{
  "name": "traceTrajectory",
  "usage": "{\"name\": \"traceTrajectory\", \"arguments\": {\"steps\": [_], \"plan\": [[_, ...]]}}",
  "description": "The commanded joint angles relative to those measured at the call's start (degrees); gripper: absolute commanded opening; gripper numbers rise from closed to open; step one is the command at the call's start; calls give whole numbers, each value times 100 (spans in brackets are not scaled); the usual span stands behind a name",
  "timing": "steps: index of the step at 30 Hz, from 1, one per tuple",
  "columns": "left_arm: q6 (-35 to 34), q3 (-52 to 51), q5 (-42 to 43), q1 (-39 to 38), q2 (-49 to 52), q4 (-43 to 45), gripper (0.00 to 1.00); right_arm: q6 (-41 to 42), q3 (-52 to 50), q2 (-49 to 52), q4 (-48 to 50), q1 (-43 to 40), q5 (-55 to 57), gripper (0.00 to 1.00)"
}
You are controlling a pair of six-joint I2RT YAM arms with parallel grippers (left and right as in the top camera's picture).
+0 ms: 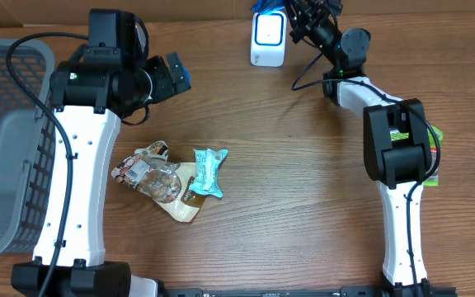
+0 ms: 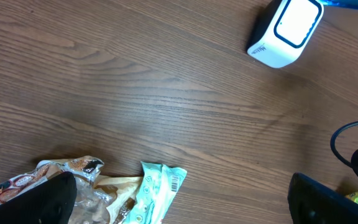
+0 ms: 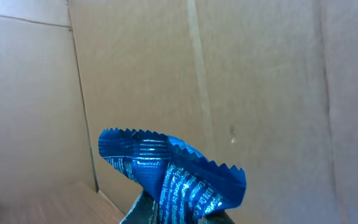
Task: Scan the item barcode
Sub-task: 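Hold the Oreo pack above the white scanner with the right gripper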
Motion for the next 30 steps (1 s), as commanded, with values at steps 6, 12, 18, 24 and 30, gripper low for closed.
{"name": "traceTrajectory", "arguments": {"steps": [6, 12, 18, 24, 30], "plan": [[-17, 20, -35, -11, 52, 22, 100, -428, 179, -37, -367, 50, 66, 4], [-17, 20, -35, -11, 52, 22, 100, -730, 179, -37, -474, 50, 149, 4], [-17, 20, -35, -11, 52, 22, 100, -730, 179, -37, -428, 50, 125, 4], [-17, 20, -37, -11, 52, 22, 100, -835, 179, -37, -326, 50, -267, 4], [-17, 20, -35, -11, 52, 22, 100, -1019, 177, -37, -619, 35, -728, 4]]}}
